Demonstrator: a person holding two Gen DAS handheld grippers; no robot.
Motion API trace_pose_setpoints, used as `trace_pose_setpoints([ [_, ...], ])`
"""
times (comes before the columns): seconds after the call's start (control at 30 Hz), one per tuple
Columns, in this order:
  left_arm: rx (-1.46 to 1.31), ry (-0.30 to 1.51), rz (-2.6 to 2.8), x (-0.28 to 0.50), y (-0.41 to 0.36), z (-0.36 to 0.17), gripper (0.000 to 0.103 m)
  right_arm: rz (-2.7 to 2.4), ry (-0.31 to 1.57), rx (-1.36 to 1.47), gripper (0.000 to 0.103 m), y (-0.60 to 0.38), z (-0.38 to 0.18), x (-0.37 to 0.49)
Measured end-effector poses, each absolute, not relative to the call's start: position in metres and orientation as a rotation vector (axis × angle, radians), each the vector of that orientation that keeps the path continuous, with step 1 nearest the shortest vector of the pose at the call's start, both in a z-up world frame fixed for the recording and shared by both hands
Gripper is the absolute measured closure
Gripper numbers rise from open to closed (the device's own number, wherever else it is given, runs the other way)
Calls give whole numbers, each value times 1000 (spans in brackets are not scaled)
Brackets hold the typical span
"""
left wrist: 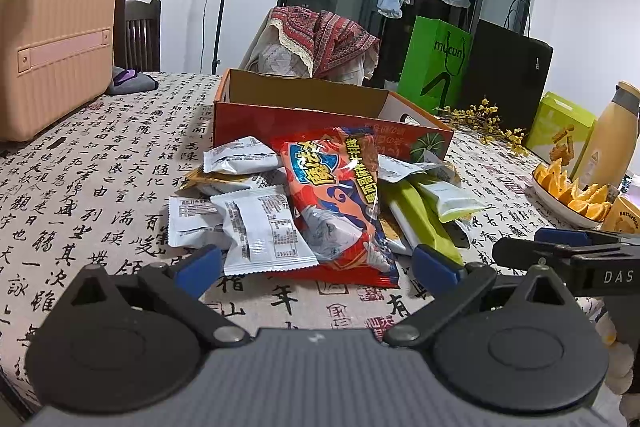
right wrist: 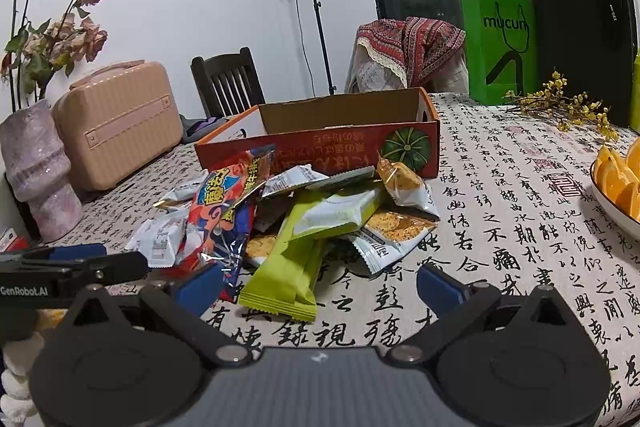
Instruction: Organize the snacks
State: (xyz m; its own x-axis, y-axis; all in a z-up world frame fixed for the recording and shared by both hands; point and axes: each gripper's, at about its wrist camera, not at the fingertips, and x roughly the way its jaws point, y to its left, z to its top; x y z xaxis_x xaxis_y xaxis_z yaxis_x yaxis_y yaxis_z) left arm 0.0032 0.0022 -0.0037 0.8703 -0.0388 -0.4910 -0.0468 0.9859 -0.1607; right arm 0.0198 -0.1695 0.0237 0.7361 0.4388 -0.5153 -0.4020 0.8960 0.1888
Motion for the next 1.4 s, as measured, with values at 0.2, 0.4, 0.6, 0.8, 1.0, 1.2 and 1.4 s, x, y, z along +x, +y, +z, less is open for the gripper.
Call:
trace_pose_setpoints([
  [0.2, -170, 516, 9, 4, 3, -6, 0, 462, 583, 67, 0, -170, 23, 20],
  [0.4, -176, 504, 3, 4, 4, -6, 0, 462, 585, 67, 0, -169, 23, 20],
  [0.6, -171, 492, 10, 2, 3, -6, 0, 462, 588, 65, 0, -168, 21, 21],
  [0.8, -165, 490, 7, 2, 2, -6, 0, 462, 589, 66, 0, -168, 21, 22],
  [1.0, -159, 485, -1, 4, 1, -5, 0, 461, 590, 66, 0, -167, 20, 22],
  [1.2, -146, 462, 0, 6, 0, -1, 0, 462, 579, 62, 0, -165, 23, 25],
  [1.4, -137, 450, 11, 9, 1, 0, 0, 464, 581, 65, 0, -165, 22, 28],
])
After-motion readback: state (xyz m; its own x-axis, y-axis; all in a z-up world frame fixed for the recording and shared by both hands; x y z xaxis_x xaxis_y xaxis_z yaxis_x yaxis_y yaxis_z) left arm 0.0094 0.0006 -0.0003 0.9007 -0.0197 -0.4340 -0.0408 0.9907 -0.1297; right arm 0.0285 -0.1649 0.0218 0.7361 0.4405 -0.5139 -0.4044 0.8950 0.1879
